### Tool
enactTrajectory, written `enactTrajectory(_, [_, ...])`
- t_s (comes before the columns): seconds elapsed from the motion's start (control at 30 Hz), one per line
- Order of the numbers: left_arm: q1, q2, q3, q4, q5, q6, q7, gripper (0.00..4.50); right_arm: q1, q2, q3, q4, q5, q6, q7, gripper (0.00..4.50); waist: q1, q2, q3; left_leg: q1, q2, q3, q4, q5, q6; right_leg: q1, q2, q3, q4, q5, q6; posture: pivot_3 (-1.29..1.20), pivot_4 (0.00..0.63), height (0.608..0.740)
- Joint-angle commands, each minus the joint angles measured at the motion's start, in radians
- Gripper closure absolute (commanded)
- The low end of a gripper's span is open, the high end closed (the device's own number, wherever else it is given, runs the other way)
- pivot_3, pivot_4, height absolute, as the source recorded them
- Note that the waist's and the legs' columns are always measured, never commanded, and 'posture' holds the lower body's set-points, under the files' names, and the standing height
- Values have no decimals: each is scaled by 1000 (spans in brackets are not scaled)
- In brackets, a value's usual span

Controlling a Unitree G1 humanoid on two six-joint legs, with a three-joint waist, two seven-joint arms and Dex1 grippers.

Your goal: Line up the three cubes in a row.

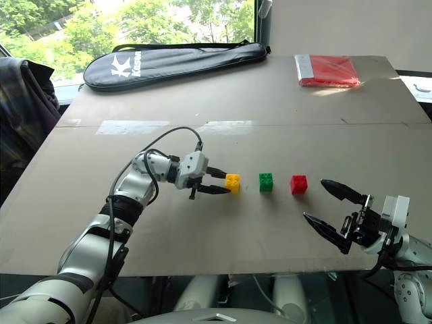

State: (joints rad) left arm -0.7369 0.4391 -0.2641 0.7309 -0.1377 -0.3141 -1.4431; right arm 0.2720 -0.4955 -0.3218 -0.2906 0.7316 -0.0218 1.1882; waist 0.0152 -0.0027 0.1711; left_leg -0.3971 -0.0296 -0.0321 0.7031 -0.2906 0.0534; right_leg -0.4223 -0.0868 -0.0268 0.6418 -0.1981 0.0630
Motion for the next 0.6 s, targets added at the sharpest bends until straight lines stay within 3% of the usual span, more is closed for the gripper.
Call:
enactTrajectory(0.03, [-30,-20,6,63,26,-31,4,3233,14,5,-28,-38,10,-27,-13,0,-1,0,0,0,0,0,0,0,0,0,0,0,0,0,0,0,150,694])
enactTrajectory(0.2, [-45,-32,13,102,39,-47,15,3233,22,3,-26,-44,10,-33,-21,0,1,0,0,0,0,0,0,0,0,0,0,0,0,0,0,0,150,694])
enactTrajectory(0.4, [-31,-34,31,73,15,3,-12,532,9,-10,-24,-48,15,-23,-30,0,-1,-1,0,0,0,0,0,0,0,0,0,0,0,0,0,0,150,694])
enactTrajectory(0.47, [-22,-30,35,60,20,-5,0,83,5,-15,-25,-43,17,-20,-28,0,-1,-1,0,0,0,0,0,0,0,0,0,0,0,0,0,0,150,694])
enactTrajectory(0.6, [-11,-22,53,50,24,-23,32,83,3,-18,-19,-33,14,-21,-25,0,-1,-1,0,0,0,0,0,0,0,0,0,0,0,0,0,0,150,694])
